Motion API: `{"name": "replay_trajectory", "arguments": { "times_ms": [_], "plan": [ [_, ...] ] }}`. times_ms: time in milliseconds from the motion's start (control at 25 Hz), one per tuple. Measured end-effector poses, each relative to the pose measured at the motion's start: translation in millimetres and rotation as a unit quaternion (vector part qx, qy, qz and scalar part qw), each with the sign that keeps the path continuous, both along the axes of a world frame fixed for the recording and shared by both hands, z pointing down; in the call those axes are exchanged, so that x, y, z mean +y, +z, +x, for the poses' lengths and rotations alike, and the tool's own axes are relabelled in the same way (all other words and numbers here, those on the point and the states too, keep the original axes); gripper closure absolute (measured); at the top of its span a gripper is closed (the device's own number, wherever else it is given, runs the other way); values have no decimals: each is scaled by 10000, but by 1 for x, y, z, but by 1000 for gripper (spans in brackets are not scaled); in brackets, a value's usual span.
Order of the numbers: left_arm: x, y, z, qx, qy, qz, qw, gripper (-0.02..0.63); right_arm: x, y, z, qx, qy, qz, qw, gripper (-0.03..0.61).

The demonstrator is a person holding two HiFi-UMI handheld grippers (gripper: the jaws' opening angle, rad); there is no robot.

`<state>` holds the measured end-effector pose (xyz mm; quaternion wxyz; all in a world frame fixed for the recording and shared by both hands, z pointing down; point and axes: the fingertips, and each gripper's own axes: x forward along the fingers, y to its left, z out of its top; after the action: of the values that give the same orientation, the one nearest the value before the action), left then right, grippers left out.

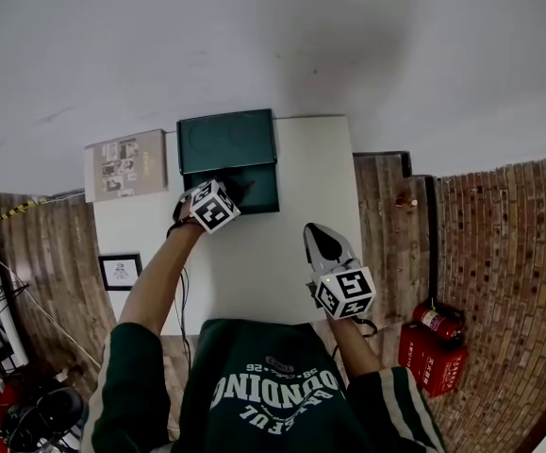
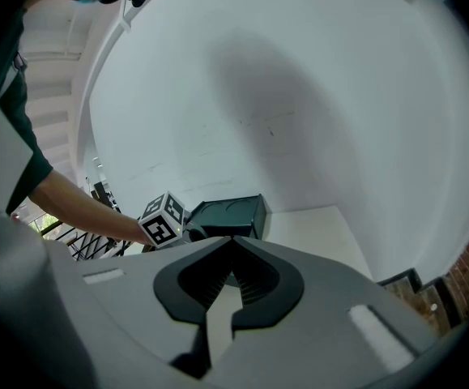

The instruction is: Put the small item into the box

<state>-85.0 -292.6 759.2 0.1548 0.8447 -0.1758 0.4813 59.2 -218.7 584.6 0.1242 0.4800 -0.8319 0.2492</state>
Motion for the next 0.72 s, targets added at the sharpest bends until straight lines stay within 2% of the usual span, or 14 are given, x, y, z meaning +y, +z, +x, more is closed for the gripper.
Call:
{"name": "replay_trajectory", "arguments": {
  "times_ms": [200, 720],
  "plan": [
    [-1, -1, 1, 15, -9, 14, 10000, 546, 0, 0, 3, 4, 46, 3, 10000, 575],
    [-4, -35, -16, 200, -378, 450, 9981, 546, 4, -12, -14, -31, -81, 140, 9999, 575]
  ]
}}
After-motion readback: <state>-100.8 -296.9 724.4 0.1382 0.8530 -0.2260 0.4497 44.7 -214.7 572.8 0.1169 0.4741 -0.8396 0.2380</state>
